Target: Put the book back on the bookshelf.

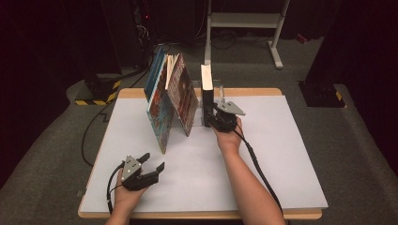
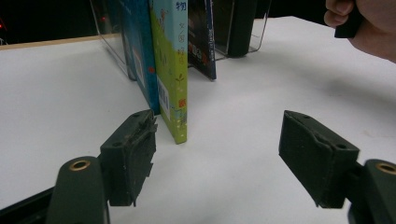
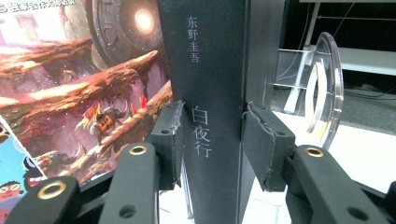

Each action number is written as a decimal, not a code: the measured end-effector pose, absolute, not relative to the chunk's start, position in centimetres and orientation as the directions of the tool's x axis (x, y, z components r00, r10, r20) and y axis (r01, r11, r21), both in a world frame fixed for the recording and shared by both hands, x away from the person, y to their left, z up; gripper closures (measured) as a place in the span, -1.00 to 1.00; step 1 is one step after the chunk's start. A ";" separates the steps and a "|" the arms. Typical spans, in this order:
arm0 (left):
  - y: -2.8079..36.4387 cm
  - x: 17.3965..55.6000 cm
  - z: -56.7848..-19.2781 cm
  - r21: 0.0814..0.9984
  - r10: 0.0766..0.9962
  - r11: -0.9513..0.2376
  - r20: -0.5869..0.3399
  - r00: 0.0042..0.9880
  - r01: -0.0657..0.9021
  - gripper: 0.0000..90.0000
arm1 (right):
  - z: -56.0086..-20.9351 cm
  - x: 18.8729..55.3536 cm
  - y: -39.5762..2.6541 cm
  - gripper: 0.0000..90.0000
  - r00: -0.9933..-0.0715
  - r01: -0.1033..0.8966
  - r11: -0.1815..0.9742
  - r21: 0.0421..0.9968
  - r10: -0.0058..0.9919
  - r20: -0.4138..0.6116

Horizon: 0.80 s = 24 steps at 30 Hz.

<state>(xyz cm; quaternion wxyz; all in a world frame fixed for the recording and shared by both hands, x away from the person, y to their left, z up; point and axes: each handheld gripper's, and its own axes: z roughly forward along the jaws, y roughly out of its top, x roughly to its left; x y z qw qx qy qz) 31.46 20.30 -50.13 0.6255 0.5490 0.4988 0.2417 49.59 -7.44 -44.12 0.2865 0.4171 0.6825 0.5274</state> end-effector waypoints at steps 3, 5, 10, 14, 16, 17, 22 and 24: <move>20.3 31.5 -50.2 0.928 0.850 0.277 -0.357 0.387 0.248 -0.39 | -44.1 49.6 -7.5 0.27 -0.489 0.269 0.096 0.958 0.871 0.050; 20.2 31.5 -50.2 0.927 0.849 0.280 -0.360 0.387 0.248 -0.39 | -44.1 49.5 -7.5 0.26 -0.489 0.269 0.097 0.958 0.871 0.049; 20.2 31.5 -50.2 0.927 0.848 0.280 -0.360 0.388 0.249 -0.39 | -44.0 49.5 -7.6 0.25 -0.489 0.267 0.103 0.958 0.871 0.043; 20.2 31.5 -50.2 0.927 0.848 0.281 -0.361 0.388 0.248 -0.39 | -43.9 49.5 -7.7 0.25 -0.490 0.264 0.106 0.959 0.871 0.039; 20.2 31.5 -50.2 0.927 0.848 0.281 -0.361 0.388 0.249 -0.39 | -43.9 49.4 -7.7 0.26 -0.490 0.265 0.106 0.958 0.871 0.039; 20.2 31.5 -50.2 0.927 0.848 0.282 -0.362 0.387 0.249 -0.39 | -43.9 49.5 -7.7 0.27 -0.490 0.264 0.105 0.959 0.871 0.039; 20.1 31.5 -50.2 0.926 0.848 0.283 -0.363 0.387 0.249 -0.39 | -44.0 49.7 -7.7 0.30 -0.496 0.265 0.107 0.958 0.867 0.041; 20.1 31.5 -50.2 0.926 0.847 0.285 -0.364 0.386 0.249 -0.39 | -43.9 49.8 -7.6 0.30 -0.502 0.262 0.116 0.958 0.864 0.033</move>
